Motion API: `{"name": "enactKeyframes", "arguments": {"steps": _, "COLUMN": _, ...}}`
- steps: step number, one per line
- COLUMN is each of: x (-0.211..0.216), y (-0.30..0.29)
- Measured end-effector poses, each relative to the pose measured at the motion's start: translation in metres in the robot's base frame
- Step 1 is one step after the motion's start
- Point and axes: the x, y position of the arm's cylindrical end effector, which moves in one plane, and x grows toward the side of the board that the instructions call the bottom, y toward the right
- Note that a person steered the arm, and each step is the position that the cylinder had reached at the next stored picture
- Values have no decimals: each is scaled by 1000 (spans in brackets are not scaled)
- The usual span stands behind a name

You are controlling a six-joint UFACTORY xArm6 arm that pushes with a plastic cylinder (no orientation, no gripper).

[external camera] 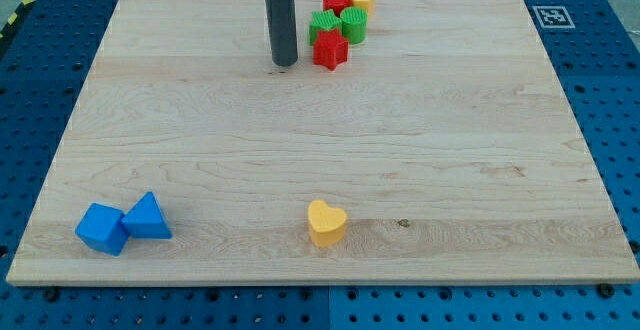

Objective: Move the red star bottom right to the green circle

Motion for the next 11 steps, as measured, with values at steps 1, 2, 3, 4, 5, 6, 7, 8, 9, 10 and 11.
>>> {"name": "enactKeyframes", "arguments": {"steps": 1, "x": -5, "y": 5}}
{"name": "enactKeyframes", "arguments": {"steps": 2, "x": -9, "y": 44}}
{"name": "enactKeyframes", "arguments": {"steps": 3, "x": -9, "y": 74}}
{"name": "enactKeyframes", "arguments": {"steps": 4, "x": -6, "y": 90}}
{"name": "enactKeyframes", "arguments": {"steps": 5, "x": 15, "y": 91}}
{"name": "enactKeyframes", "arguments": {"steps": 6, "x": 15, "y": 110}}
{"name": "enactKeyframes", "arguments": {"steps": 7, "x": 19, "y": 140}}
{"name": "enactKeyframes", "arguments": {"steps": 8, "x": 30, "y": 167}}
{"name": "enactKeyframes", "arguments": {"steps": 9, "x": 38, "y": 190}}
{"name": "enactKeyframes", "arguments": {"steps": 10, "x": 36, "y": 203}}
{"name": "enactKeyframes", "arguments": {"steps": 11, "x": 26, "y": 210}}
